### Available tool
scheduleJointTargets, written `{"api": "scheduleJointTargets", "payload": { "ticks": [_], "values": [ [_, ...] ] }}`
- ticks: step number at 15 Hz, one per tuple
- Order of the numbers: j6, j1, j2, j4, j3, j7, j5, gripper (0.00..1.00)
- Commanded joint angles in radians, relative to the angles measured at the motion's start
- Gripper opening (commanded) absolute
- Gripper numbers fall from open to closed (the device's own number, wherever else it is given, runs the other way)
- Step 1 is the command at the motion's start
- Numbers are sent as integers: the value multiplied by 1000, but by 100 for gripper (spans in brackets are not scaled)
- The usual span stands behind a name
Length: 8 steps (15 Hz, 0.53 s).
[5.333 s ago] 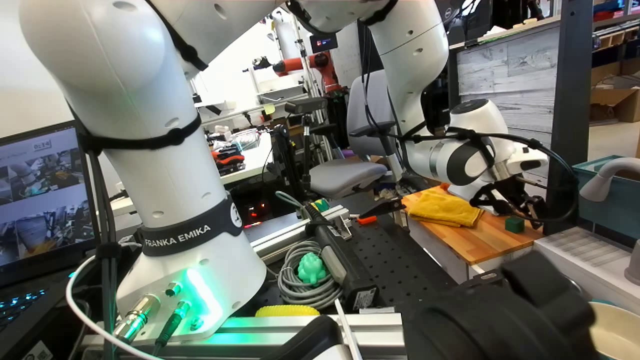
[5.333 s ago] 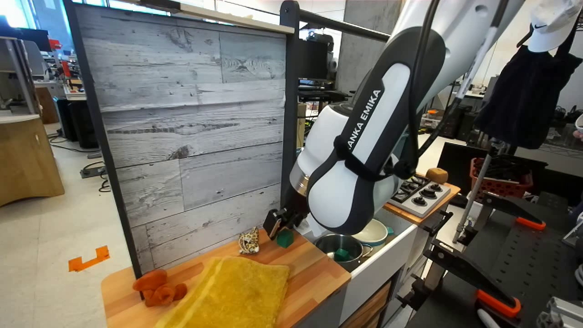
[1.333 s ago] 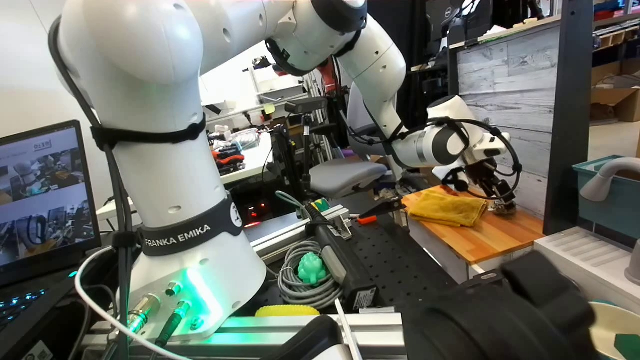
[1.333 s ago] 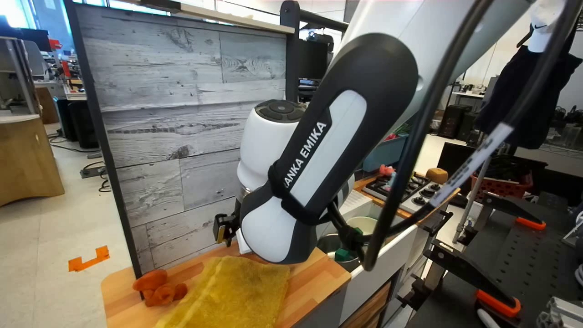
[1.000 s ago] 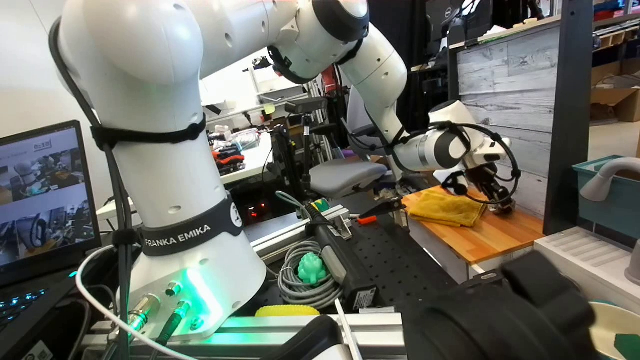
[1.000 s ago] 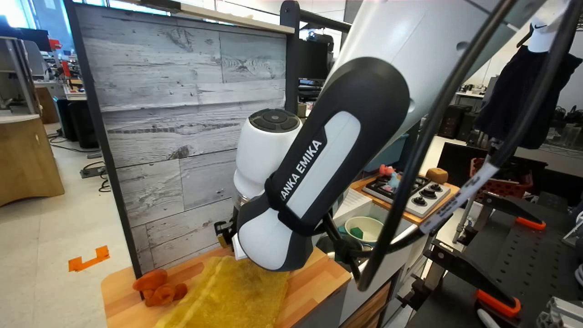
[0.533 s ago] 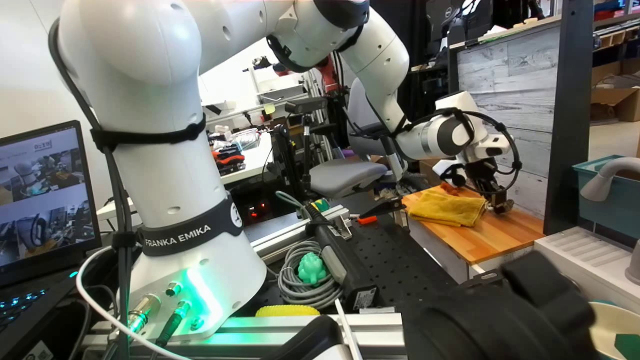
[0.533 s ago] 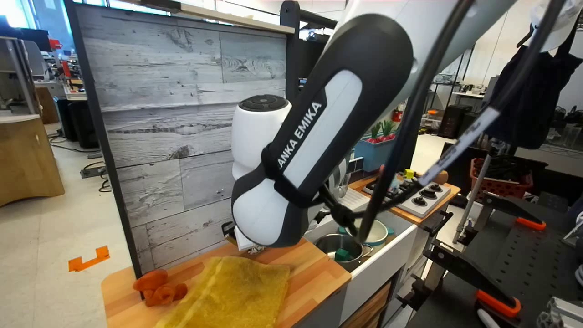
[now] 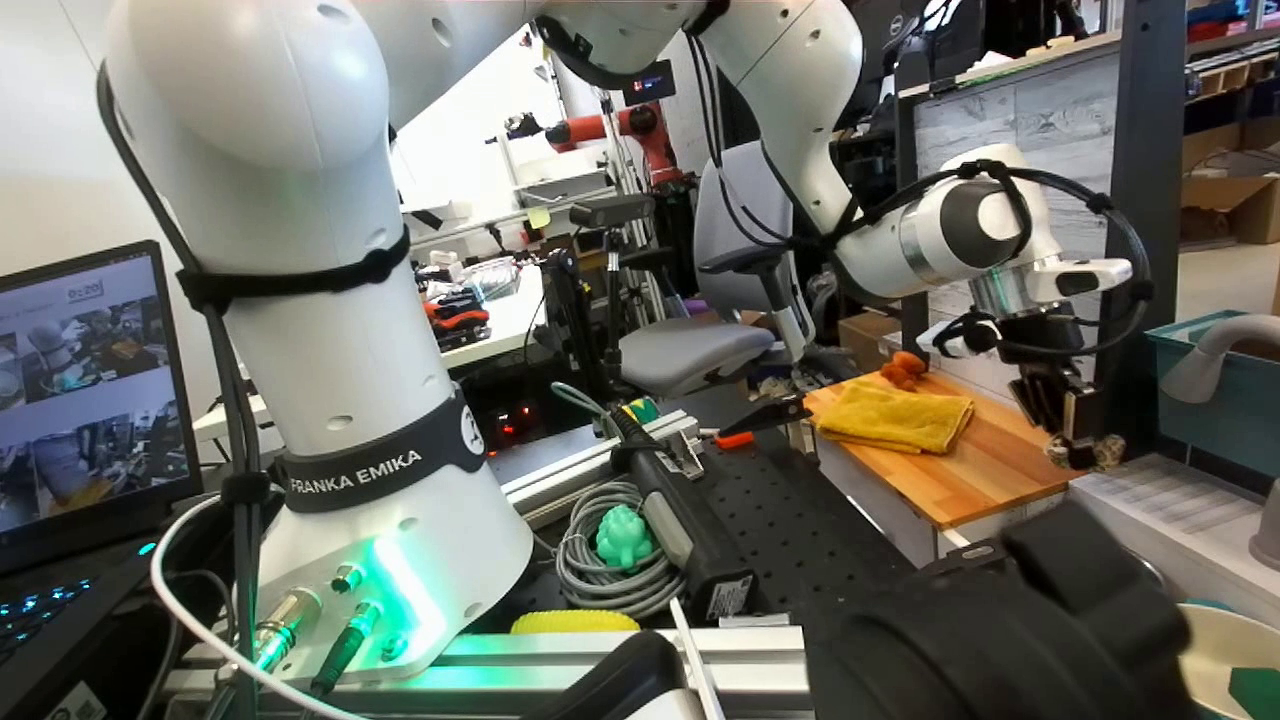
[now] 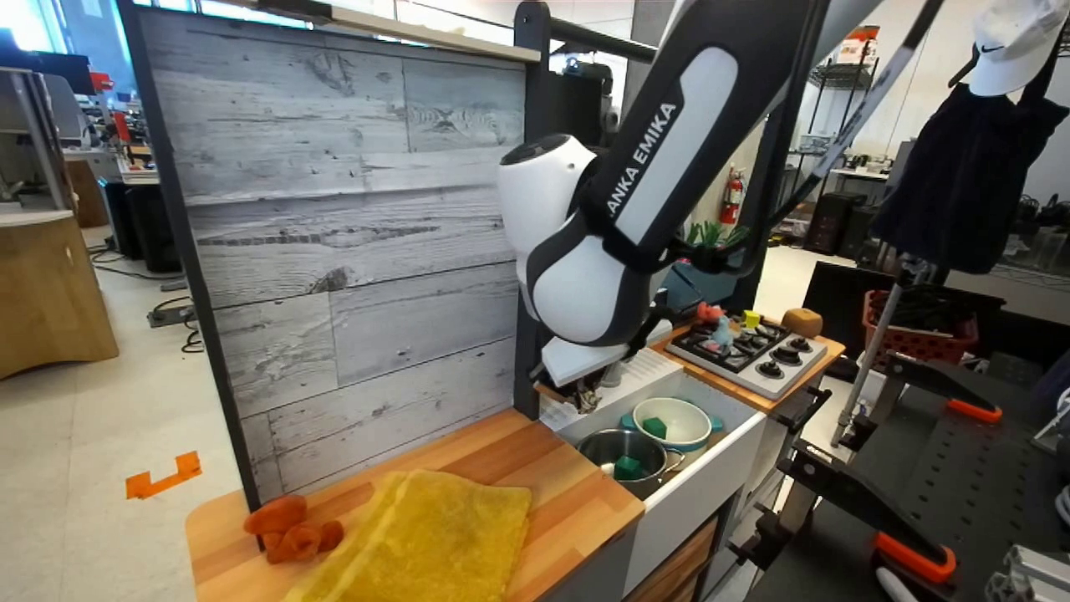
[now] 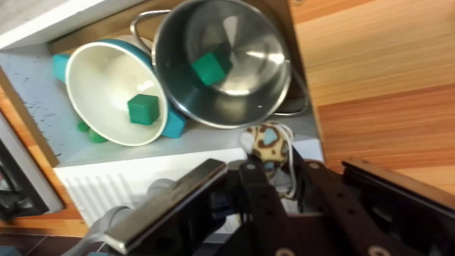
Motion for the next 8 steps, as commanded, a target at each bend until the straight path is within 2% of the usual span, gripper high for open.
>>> {"api": "scheduleJointTargets", "payload": {
  "ticks": [1,4,5,6,8],
  "values": [
    [-46,-8,-39,-62,-18,40,-113,5],
    [-9,-22,-49,-91,0,23,-170,6],
    [20,-28,-60,-106,14,12,-180,43],
    [37,-25,-63,-115,18,11,-190,44],
    [86,-21,-83,-143,34,5,-203,58]
  ]
}}
